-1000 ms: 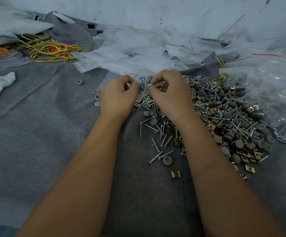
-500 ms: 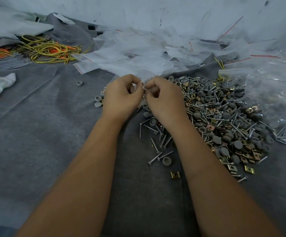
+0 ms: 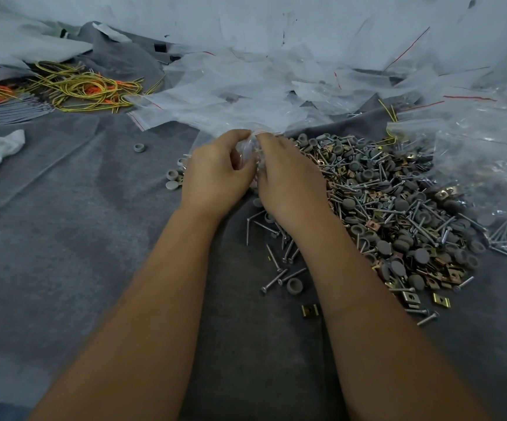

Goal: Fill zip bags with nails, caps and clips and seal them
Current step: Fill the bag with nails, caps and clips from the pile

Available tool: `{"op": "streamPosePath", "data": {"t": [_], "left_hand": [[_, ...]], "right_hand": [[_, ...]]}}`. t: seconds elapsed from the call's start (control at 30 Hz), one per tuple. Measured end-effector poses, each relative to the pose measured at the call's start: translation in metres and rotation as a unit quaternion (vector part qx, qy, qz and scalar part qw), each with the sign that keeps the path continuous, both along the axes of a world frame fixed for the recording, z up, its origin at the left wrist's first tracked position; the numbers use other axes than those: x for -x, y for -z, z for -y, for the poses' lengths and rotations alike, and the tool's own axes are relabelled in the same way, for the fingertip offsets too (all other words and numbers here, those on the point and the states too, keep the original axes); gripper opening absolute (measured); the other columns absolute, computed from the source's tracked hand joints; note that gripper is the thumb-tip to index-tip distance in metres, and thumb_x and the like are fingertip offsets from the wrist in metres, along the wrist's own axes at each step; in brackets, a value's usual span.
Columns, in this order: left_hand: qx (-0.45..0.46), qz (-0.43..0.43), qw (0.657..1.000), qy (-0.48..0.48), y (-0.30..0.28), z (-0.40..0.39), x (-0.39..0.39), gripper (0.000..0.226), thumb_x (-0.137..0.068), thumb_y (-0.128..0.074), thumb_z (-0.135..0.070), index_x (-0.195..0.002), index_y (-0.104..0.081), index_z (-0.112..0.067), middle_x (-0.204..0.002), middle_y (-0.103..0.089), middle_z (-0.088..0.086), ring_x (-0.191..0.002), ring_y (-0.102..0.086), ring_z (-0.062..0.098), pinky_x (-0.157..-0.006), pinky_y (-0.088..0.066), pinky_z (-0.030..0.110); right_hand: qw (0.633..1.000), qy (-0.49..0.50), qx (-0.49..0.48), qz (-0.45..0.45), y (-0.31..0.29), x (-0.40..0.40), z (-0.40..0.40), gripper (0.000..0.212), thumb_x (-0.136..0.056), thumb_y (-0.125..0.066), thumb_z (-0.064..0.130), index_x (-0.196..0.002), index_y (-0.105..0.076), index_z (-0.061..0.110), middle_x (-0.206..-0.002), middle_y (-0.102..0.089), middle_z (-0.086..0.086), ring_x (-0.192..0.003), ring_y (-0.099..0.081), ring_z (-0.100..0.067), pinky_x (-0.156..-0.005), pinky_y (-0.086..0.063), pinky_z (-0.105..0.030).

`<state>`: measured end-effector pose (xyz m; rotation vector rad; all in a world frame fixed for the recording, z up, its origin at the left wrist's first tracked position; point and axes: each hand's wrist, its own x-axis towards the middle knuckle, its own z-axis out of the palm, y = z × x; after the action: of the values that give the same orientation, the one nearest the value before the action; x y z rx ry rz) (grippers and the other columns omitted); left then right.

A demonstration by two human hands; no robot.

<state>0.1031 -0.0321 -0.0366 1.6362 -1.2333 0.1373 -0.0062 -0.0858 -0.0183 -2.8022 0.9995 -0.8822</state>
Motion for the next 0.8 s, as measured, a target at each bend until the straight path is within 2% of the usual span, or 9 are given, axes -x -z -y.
{"op": "streamPosePath", "data": {"t": [0.07,0.13,0.23,0.3,0.37,0.47,0.6,0.67,0.8], "left_hand": [[0.023,-0.001,0.999,-0.027,-0.002,-0.002,0.0,0.032,-0.087,-0.058,-0.018,-0.116,-0.069,-0.014,-0.056,-0.052,-0.012,-0.059,-0.049,0.009,-0.062,-0.045,0.032],[0.062,0.013,0.994,-0.084,-0.006,-0.006,0.0,0.035,-0.086,-0.054,-0.015,-0.116,-0.07,-0.012,-0.07,-0.064,-0.001,-0.069,-0.058,0.017,-0.067,-0.046,0.031],[0.128,0.066,0.98,-0.136,-0.011,-0.012,0.001,0.034,-0.087,-0.053,-0.008,-0.116,-0.07,-0.011,-0.086,-0.07,0.008,-0.078,-0.061,0.02,-0.069,-0.047,0.031],[0.113,0.087,0.98,-0.135,-0.012,-0.014,-0.001,0.034,-0.088,-0.053,-0.008,-0.117,-0.07,-0.011,-0.09,-0.07,0.009,-0.081,-0.061,0.022,-0.068,-0.047,0.034],[0.035,0.062,0.991,-0.116,-0.01,-0.011,-0.002,0.032,-0.091,-0.053,-0.013,-0.119,-0.069,-0.015,-0.088,-0.069,0.007,-0.085,-0.063,0.026,-0.069,-0.047,0.035],[-0.041,0.003,0.997,-0.071,-0.002,-0.001,-0.005,0.028,-0.094,-0.056,-0.017,-0.118,-0.07,-0.016,-0.06,-0.052,-0.008,-0.067,-0.057,0.022,-0.065,-0.045,0.034],[-0.024,-0.077,0.993,-0.084,0.003,0.004,-0.011,0.026,-0.095,-0.054,-0.018,-0.115,-0.07,-0.017,-0.051,-0.042,-0.008,-0.047,-0.042,0.003,-0.051,-0.032,0.026],[-0.03,-0.089,0.992,-0.081,0.002,0.004,-0.011,0.025,-0.095,-0.054,-0.019,-0.114,-0.07,-0.018,-0.051,-0.043,-0.009,-0.047,-0.042,0.002,-0.051,-0.03,0.025],[-0.044,-0.085,0.994,-0.061,0.0,0.004,-0.008,0.024,-0.092,-0.055,-0.026,-0.104,-0.072,-0.015,-0.052,-0.048,-0.006,-0.05,-0.044,0.007,-0.053,-0.034,0.028]], "right_hand": [[1.0,0.002,0.001,0.017,-0.001,0.001,0.001,0.046,-0.092,-0.053,0.013,-0.137,-0.043,0.018,-0.116,-0.059,-0.005,-0.095,-0.061,-0.028,-0.07,-0.039,-0.033],[0.999,-0.009,0.005,0.032,-0.003,0.0,-0.002,0.048,-0.092,-0.055,0.02,-0.139,-0.043,0.022,-0.11,-0.061,-0.003,-0.093,-0.061,-0.025,-0.072,-0.04,-0.032],[0.997,-0.049,-0.039,0.053,-0.008,-0.004,-0.007,0.048,-0.093,-0.056,0.029,-0.14,-0.045,0.028,-0.102,-0.06,0.001,-0.099,-0.059,-0.022,-0.089,-0.045,-0.041],[0.996,-0.046,-0.06,0.041,-0.01,-0.002,-0.004,0.041,-0.093,-0.057,0.034,-0.134,-0.054,0.032,-0.105,-0.059,0.001,-0.105,-0.057,-0.021,-0.098,-0.042,-0.046],[0.998,-0.018,-0.06,0.012,-0.009,0.003,0.003,0.026,-0.093,-0.057,0.034,-0.118,-0.067,0.035,-0.107,-0.057,0.002,-0.106,-0.055,-0.019,-0.1,-0.04,-0.045],[0.988,-0.013,-0.128,0.09,-0.013,0.013,0.012,0.018,-0.092,-0.058,0.025,-0.099,-0.074,0.03,-0.104,-0.059,0.003,-0.096,-0.057,-0.014,-0.092,-0.046,-0.039],[0.948,0.001,-0.229,0.219,-0.022,0.025,0.019,0.021,-0.091,-0.054,0.015,-0.091,-0.071,0.028,-0.102,-0.063,0.005,-0.076,-0.057,-0.002,-0.067,-0.046,-0.019],[0.949,0.006,-0.25,0.191,-0.023,0.032,0.021,0.023,-0.091,-0.055,0.013,-0.091,-0.07,0.03,-0.096,-0.065,0.01,-0.073,-0.058,0.001,-0.06,-0.043,-0.015],[0.962,-0.019,-0.273,-0.005,-0.021,0.04,0.016,0.019,-0.089,-0.064,0.018,-0.101,-0.072,0.029,-0.083,-0.058,0.02,-0.076,-0.056,0.003,-0.062,-0.04,-0.013]]}}
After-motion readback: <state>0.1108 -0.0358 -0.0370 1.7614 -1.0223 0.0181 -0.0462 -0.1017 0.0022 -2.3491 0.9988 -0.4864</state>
